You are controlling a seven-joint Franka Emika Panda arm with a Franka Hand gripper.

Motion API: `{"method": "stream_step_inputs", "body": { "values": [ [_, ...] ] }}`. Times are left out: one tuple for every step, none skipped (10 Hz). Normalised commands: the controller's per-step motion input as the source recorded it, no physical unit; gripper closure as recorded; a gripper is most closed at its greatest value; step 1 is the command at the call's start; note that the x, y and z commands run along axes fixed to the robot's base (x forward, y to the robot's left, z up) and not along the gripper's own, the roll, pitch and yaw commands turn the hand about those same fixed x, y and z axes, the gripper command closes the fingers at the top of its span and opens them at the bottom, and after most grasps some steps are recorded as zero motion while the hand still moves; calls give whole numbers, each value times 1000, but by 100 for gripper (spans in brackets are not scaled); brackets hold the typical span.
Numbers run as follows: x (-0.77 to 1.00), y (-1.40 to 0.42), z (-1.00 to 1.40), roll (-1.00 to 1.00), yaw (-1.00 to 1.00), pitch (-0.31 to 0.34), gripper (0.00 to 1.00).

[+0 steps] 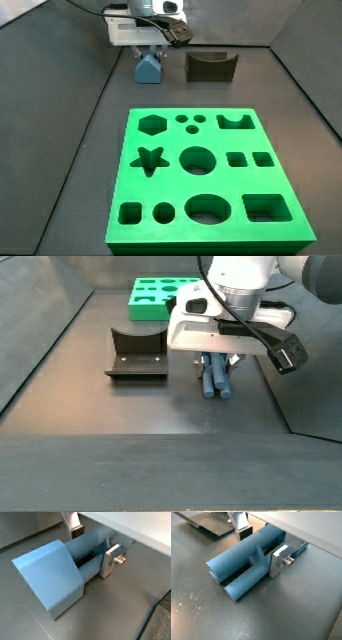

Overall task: Pick up the 3 prong object. Move up. Rotate the 3 prong object. Place the 3 prong object on the fixture. Regrasp the 3 prong object. Move to above the board. Insert the 3 prong object.
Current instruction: Move up, then place the 3 prong object on the fixture.

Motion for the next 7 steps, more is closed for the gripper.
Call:
{"method": "stream_step_inputs", "body": {
  "values": [
    [-3, -1, 828, -1, 0, 3, 100],
    [-27, -7, 719, -8, 1, 28, 100],
    [-18, -5, 555, -15, 2, 43, 100],
    [-11, -5, 416, -19, 3, 50, 100],
    [-11, -6, 266, -22, 4, 51, 100],
    [0, 0, 1000, 0, 0, 0, 100],
    [0, 1, 1000, -2, 2, -4, 100]
  ]
}}
